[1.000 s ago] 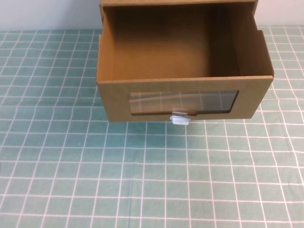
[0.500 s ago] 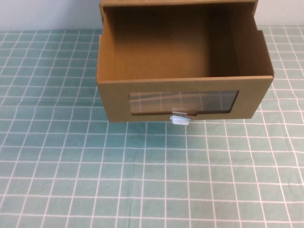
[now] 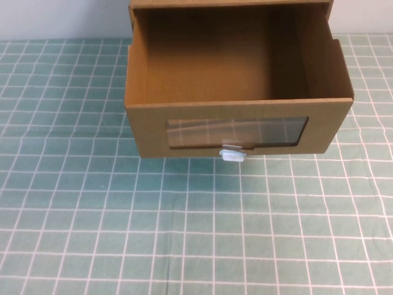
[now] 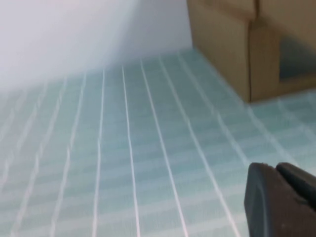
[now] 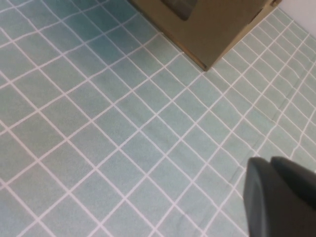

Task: Open the shoe box
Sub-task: 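Pull the top drawer of the cardboard box fully open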

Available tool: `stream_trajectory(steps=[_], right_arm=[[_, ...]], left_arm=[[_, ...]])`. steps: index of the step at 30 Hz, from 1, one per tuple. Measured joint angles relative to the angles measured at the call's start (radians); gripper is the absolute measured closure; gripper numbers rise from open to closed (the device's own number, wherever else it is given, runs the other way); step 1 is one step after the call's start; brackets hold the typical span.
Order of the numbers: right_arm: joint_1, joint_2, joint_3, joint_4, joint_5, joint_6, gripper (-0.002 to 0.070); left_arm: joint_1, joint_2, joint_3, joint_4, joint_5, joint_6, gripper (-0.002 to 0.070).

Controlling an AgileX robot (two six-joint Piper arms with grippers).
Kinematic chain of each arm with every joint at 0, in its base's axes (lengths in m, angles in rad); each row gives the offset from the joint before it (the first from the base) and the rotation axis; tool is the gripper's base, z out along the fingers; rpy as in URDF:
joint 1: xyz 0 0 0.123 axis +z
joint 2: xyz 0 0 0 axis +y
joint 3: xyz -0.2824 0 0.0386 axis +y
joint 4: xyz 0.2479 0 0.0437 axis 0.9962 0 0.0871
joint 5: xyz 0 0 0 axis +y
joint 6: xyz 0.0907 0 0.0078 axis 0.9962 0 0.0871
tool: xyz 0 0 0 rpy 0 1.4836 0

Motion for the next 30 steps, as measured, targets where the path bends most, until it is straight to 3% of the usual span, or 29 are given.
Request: stream_trajectory(steps=[30], right_arm=[[0.0,0.0,0.0,0.013,0.0,0.0,0.069]], left_arm=[[0.012,-0.002,0.08,-0.015,0.078,-0.008,0.068]])
